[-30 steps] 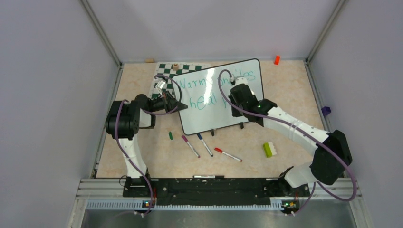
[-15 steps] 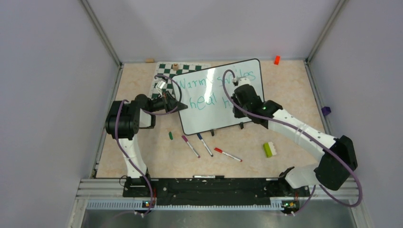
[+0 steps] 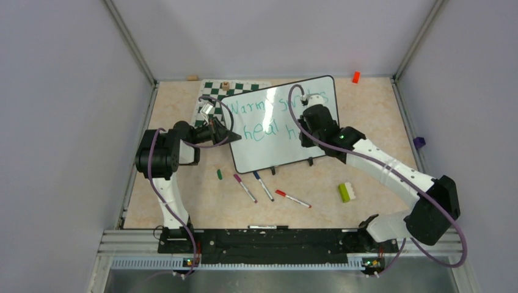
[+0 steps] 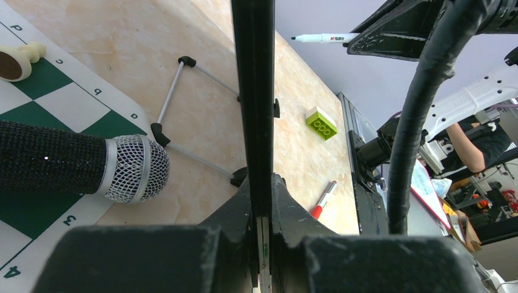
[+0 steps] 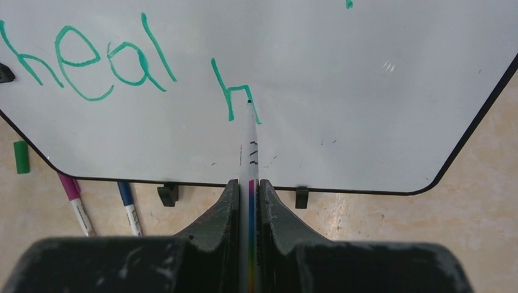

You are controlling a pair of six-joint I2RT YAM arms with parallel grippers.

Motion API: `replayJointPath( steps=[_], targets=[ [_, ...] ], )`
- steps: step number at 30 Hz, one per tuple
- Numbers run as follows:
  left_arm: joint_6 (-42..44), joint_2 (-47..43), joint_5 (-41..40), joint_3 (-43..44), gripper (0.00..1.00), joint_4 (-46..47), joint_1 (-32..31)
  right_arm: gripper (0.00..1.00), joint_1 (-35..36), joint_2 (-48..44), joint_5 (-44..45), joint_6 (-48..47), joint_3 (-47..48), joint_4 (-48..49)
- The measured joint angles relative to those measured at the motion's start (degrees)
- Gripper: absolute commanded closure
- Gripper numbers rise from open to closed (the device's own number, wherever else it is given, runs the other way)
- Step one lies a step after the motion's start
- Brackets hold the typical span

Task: Write a sentence on the whiteboard

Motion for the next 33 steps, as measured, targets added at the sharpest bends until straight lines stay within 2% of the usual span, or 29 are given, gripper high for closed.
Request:
replayJointPath(
  steps=[12, 33],
  targets=[
    [0.0, 0.0, 0.0, 0.0, 1.0, 0.0, 0.0, 1.0, -0.22, 4.37, 0.2, 0.02, 0.0, 0.55],
    [-0.2, 0.02, -0.28, 0.0, 1.0, -0.11, 0.0, 1.0, -2.47, 5.03, 1.79, -0.07, 1.88, 0.44]
  ],
)
